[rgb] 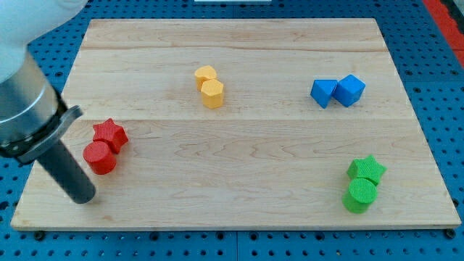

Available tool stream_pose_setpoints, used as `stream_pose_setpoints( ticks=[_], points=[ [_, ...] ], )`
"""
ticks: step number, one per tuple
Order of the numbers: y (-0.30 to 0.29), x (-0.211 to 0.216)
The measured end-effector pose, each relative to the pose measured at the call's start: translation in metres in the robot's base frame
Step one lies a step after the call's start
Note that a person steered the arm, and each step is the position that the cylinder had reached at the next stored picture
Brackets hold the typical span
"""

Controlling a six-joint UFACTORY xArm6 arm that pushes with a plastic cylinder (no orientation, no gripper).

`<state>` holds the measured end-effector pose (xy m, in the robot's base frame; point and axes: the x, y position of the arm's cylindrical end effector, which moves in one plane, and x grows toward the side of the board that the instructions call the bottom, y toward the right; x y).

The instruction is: Push the red blocks towards the left top of the board

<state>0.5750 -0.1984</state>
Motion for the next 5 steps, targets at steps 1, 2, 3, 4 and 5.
stream_pose_setpoints(
  ticks=[1, 2, 3, 4, 5],
  points=[
    [0.001, -0.025],
    [0.002, -0.062],
    [0.01, -0.104],
    [0.029, -0.153],
    [0.044, -0.202]
  ],
)
